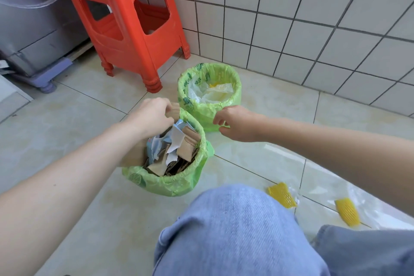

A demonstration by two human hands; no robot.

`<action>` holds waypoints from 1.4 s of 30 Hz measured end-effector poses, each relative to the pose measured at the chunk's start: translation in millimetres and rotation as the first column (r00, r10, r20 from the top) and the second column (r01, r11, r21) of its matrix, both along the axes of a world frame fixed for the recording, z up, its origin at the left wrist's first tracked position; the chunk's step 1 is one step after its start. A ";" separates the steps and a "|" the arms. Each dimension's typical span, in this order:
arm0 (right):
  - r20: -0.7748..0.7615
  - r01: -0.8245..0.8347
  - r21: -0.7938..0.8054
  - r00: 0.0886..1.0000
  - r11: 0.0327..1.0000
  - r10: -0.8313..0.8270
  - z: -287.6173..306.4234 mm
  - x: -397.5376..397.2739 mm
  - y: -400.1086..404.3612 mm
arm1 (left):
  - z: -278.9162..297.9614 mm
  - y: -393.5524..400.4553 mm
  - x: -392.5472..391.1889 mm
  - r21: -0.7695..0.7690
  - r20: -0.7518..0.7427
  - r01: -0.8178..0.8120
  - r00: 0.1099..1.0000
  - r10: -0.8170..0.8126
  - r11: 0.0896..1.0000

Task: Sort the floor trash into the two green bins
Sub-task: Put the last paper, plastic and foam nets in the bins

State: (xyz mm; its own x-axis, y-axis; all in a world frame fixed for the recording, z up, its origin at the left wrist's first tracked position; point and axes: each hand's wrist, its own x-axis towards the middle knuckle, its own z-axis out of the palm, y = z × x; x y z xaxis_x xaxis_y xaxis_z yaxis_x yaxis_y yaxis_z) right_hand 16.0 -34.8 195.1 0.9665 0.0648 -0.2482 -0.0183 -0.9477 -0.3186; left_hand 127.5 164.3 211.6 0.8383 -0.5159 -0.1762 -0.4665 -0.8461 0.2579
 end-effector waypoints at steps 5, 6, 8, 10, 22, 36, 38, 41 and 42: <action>-0.030 0.044 -0.053 0.999 0.998 -0.045 8.5 -42.4 -49.8 | 8.2 -50.6 -37.6 -0.067 0.015 0.160 0.987 -0.159 0.985; -0.041 0.062 -0.062 0.997 0.996 -0.065 8.5 -52.6 -61.8 | 6.4 -62.0 -44.2 -0.064 0.020 0.193 0.981 -0.192 0.979; -0.073 0.099 -0.079 0.992 0.992 -0.105 6.4 -73.7 -86.4 | -1.4 -85.3 -55.8 -0.057 0.006 0.251 0.968 -0.251 0.966; -0.111 0.118 -0.095 0.985 0.988 -0.128 1.5 -93.0 -107.7 | -11.7 -106.3 -65.6 -0.044 -0.018 0.305 0.952 -0.306 0.951; -0.343 0.291 -0.087 0.889 0.953 -0.303 -102.6 -223.4 -203.4 | -133.0 -220.8 -143.5 0.015 -0.213 0.654 0.741 -0.636 0.757; -0.289 0.498 -0.150 0.804 0.854 -0.519 -243.6 -308.6 -219.6 | -261.1 -221.6 -243.6 -0.064 -0.437 0.892 0.378 -0.816 0.447; -0.270 0.504 -0.173 0.802 0.846 -0.533 -253.6 -311.8 -217.8 | -269.8 -217.8 -252.7 -0.064 -0.462 0.927 0.301 -0.834 0.369; -0.233 0.544 -0.175 0.787 0.821 -0.571 -264.0 -311.9 -213.2 | -285.6 -210.2 -262.6 -0.046 -0.492 0.973 0.177 -0.853 0.228; -0.224 0.564 -0.170 0.777 0.808 -0.589 -266.1 -310.4 -211.5 | -289.9 -207.9 -265.7 -0.067 -0.481 0.979 0.138 -0.866 0.193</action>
State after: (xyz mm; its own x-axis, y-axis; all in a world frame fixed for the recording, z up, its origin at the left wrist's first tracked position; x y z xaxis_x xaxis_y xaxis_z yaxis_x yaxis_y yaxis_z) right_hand -294.4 -246.4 -71.1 0.7175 -0.5184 -0.4653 -0.6382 -0.7569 -0.1407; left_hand -138.2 -43.6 -78.3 -0.4160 -0.7441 -0.5226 -0.8536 0.1215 0.5065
